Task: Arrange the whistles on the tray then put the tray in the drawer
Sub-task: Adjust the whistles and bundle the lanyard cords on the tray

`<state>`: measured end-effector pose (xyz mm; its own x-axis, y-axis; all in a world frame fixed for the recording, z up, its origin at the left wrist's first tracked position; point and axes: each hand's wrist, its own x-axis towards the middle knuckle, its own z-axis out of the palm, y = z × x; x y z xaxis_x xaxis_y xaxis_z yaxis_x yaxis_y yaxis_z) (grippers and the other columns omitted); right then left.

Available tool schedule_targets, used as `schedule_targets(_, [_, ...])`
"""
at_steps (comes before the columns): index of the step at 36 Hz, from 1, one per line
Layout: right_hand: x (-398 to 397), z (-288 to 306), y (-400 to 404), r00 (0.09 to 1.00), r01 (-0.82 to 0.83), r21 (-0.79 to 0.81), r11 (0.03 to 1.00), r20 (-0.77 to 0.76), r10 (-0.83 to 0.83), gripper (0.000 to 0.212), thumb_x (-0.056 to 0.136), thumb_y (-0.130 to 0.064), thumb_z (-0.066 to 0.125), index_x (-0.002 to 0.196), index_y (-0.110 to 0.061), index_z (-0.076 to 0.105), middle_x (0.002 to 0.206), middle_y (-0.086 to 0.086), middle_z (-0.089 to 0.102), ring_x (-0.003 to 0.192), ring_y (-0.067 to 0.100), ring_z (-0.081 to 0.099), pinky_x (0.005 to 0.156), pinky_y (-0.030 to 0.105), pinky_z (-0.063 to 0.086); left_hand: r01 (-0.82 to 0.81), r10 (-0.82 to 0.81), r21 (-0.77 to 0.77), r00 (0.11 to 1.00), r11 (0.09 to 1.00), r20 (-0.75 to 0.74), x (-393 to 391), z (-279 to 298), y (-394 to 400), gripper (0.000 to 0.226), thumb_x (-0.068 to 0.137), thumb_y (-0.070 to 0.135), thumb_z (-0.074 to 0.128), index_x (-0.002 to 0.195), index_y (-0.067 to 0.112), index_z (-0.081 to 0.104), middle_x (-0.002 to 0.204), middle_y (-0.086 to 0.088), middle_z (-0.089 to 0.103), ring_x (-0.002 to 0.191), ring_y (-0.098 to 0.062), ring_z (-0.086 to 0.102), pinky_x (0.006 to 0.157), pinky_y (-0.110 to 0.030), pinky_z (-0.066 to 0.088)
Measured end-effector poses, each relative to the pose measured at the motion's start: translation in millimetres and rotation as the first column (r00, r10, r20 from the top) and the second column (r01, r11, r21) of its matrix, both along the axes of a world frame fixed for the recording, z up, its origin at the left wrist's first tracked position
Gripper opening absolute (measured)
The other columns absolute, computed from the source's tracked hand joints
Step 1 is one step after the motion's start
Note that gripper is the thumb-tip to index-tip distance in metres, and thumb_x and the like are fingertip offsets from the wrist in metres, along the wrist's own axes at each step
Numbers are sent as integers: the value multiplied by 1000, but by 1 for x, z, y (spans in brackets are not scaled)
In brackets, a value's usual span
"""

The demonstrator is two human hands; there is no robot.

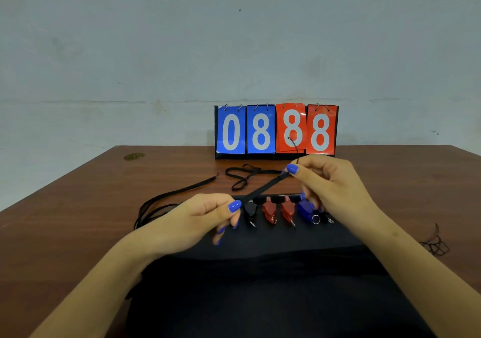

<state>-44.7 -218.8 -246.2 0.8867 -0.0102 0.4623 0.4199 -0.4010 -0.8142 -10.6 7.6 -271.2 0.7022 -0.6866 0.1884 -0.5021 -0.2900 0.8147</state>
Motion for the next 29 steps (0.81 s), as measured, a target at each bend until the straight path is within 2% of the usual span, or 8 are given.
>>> schedule_targets(4, [2,2,-3,997,74,50,996,10,-74,13,90,-21,54,85,-16,65,43,-7,53,33,3,43,39,10,40,-148,133,115,983,982,128,10,-7,5,36,97,30,39,64,31,53,63,6,54,60,-5,55,69,-25,49])
schedule_targets(7, [2,6,-7,990,139,165,976,-4,-140,12,89,-22,55,81,-23,63,44,-6,51,34,3,42,37,12,40,-306,259,193,936,932,237,15,-9,13,34,98,27,35,67,28,49,63,3,54,59,-1,54,62,-18,47])
schedule_targets(9, [2,10,-12,981,193,226,955,-18,-194,11,89,-26,56,82,-23,64,44,-7,51,35,3,42,38,14,41,-371,307,198,906,907,293,18,-8,18,32,98,30,34,69,28,47,62,2,53,57,-3,52,60,-19,45])
schedule_targets(12, [3,15,-20,966,253,314,915,-29,-257,12,90,-27,55,83,-21,64,43,-8,49,36,5,41,39,16,42,-417,338,187,876,890,345,21,-6,23,31,98,31,33,69,28,45,57,0,51,54,-9,47,62,-32,45])
schedule_targets(15, [2,19,-26,950,298,382,875,-31,-310,15,91,-24,53,79,-23,63,43,-7,46,35,3,40,39,14,42,-434,344,184,859,882,380,21,-5,26,30,98,31,32,72,25,45,57,0,47,53,-8,42,57,-25,37])
schedule_targets(19, [2,22,-39,931,343,518,784,-75,-358,10,91,-25,56,86,-25,64,45,-8,43,35,3,38,42,19,43,-462,365,188,844,866,392,22,-5,30,30,98,29,33,71,25,45,58,1,47,53,-8,41,57,-24,36])
schedule_targets(24, [4,25,-58,913,368,643,672,-115,-390,11,91,-23,57,99,-17,63,57,-3,40,34,5,36,46,24,37,-536,420,179,793,825,442,27,-4,35,30,98,33,31,72,25,44,64,1,52,59,-18,47,63,-35,42])
schedule_targets(29, [7,23,-73,890,391,742,545,-153,-430,4,89,-19,59,89,-20,63,54,-5,40,33,7,32,41,20,34,-606,471,174,741,777,478,28,-3,40,30,98,34,29,71,29,41,67,4,52,62,-17,49,61,-33,40])
